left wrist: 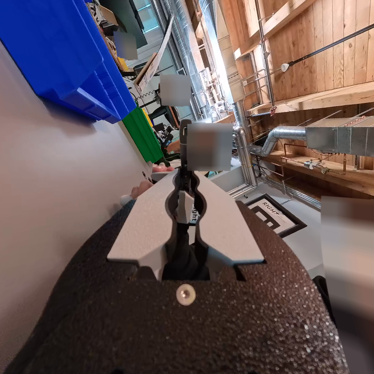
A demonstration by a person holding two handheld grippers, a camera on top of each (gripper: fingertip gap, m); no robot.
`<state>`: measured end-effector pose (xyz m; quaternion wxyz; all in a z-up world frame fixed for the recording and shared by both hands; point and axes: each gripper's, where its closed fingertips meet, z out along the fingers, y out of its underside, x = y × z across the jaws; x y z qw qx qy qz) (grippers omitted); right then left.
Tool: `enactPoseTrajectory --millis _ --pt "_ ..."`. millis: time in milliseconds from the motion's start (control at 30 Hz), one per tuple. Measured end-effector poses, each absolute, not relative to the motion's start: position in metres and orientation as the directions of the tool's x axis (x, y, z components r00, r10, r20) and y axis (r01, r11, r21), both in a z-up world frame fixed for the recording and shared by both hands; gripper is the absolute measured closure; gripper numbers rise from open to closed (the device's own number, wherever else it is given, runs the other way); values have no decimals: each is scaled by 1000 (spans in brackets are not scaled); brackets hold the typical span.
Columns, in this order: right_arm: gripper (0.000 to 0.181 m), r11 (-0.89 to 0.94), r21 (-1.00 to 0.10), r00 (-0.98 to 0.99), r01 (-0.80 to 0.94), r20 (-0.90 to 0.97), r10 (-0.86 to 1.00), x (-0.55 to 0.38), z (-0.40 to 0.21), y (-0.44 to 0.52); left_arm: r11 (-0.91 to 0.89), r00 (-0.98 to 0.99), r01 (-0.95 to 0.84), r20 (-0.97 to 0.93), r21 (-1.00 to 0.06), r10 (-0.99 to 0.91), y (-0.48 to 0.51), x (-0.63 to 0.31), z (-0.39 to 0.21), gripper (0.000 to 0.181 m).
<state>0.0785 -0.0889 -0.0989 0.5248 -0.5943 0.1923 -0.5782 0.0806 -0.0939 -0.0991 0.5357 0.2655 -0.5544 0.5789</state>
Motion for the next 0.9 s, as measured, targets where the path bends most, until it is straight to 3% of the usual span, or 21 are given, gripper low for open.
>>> enactPoseTrajectory --millis 267,433,700,767,900 --pt "159 -418 -838 172 351 497 -851 84 -101 -89 143 -287 -929 909 -341 302 -96 88 -102 175" --pt "159 -295 -879 211 374 390 -896 79 -94 -89 140 -269 -935 907 -327 325 -96 85 -97 176" --pt "158 -78 -945 289 318 175 -941 79 -94 -93 87 -360 -913 888 -398 285 -101 86 -100 173" --pt "159 -12 -949 306 316 113 -945 79 -91 -95 62 -444 -878 858 -474 258 -100 88 -98 171" --pt "158 124 -937 301 326 -21 -953 78 -86 -115 -93 -761 -649 644 -755 79 -79 123 -78 163"
